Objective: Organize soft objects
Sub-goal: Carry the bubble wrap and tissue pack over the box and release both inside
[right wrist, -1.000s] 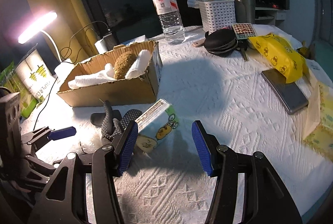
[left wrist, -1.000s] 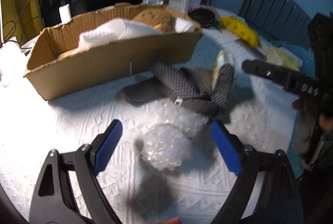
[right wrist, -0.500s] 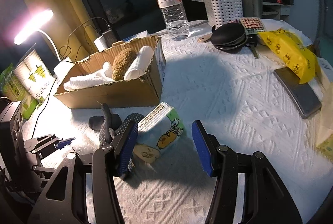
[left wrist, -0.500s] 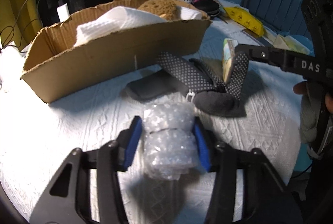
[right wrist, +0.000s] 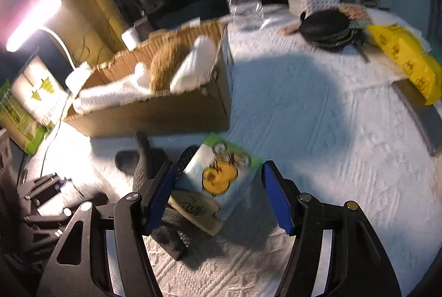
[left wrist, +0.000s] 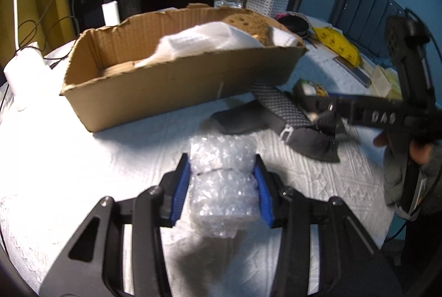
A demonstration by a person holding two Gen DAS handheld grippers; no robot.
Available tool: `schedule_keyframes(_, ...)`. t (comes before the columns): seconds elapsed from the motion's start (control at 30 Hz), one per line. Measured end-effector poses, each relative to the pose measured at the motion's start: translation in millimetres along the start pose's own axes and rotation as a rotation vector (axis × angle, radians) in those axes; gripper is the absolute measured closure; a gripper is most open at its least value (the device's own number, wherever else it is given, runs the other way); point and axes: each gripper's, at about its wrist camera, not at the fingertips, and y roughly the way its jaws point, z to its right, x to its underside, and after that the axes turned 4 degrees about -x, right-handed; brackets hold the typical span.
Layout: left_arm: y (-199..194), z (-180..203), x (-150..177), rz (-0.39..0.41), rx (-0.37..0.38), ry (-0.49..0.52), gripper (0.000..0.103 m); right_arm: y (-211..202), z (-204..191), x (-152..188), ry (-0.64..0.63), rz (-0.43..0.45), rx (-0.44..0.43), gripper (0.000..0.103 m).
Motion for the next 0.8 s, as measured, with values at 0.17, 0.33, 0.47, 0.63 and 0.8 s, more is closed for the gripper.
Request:
schedule_keyframes(0.17,-5.5,-8.8,-1.1,0.017,0.0,-0.019,0.059,-2.0,-6.1,1.6,-0.007,0.014,0.01,0.041)
schedule_keyframes(0.33,-15.4,-19.6,-2.4,0.045,-0.01,-0.039,0.059,-16.4,-12.6,-2.3,-0.026,0.053,0.018,0.042)
schedule_keyframes(0.47,-25.5,-29.4,-5.1,0.075,-0.024,-0.058,0.059,-29.0,-17.8,-6.8,-0.042,0.086,0.022,0.042)
schedule_keyframes(0.63,-39.8,-41.8,-10.1,0.119,-0.042,-0.081,0.059,-46.5,-26.5,-11.4,-0.063,0.13,0.013,0.042)
schedule_keyframes(0.8,-52.6,-54.1,-16.6,0.155,-0.068,-0.103,0.059,-60.2,-39.0,-16.1,-0.099,0.164,-0.009,0.042)
